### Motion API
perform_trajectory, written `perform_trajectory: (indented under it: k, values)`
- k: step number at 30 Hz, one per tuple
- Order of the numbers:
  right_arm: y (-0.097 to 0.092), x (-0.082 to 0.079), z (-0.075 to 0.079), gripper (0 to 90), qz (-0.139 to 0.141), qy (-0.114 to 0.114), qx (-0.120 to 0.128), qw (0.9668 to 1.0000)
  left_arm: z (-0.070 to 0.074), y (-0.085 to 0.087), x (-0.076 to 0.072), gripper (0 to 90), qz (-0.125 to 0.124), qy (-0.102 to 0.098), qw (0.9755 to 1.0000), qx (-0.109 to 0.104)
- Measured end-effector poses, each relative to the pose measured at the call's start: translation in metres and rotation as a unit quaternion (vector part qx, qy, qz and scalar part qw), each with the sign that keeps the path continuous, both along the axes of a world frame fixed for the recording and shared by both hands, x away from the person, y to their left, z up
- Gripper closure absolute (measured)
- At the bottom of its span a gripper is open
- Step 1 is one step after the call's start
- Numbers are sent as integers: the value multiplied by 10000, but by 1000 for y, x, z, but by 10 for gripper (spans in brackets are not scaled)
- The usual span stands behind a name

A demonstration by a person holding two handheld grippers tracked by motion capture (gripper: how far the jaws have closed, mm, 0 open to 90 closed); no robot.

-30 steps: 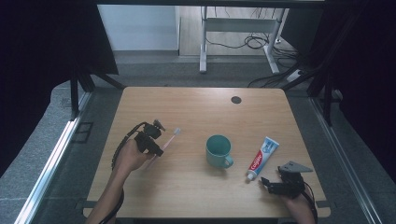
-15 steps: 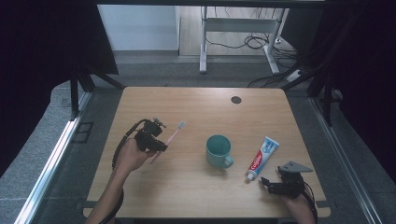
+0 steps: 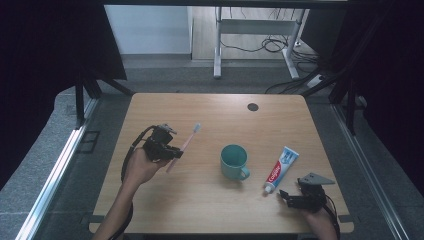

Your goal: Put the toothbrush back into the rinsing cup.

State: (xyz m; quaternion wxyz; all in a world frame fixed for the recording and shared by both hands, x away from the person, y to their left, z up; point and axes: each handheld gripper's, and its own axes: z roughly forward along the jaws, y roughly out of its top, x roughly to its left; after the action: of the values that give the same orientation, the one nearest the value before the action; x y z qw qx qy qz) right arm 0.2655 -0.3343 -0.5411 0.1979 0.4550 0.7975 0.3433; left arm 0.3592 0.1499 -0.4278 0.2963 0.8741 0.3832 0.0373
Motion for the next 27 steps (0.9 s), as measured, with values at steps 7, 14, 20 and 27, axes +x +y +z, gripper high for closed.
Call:
perform_trajectory:
  k: [7,14,20,27]
  values:
    - [0,0,0,132,-1,2,1,10000,7,-2,-3,794,-76,-263,9992,-300]
    - [0,0,0,132,1,-2,2,10000,13,-9,-5,794,-185,-414,9980,-437]
    - [0,0,0,132,1,-4,0,10000,16,-16,-9,794,-303,-578,9962,-575]
    - [0,0,0,132,2,-4,-1,10000,25,-25,-12,794,-420,-836,9934,-670]
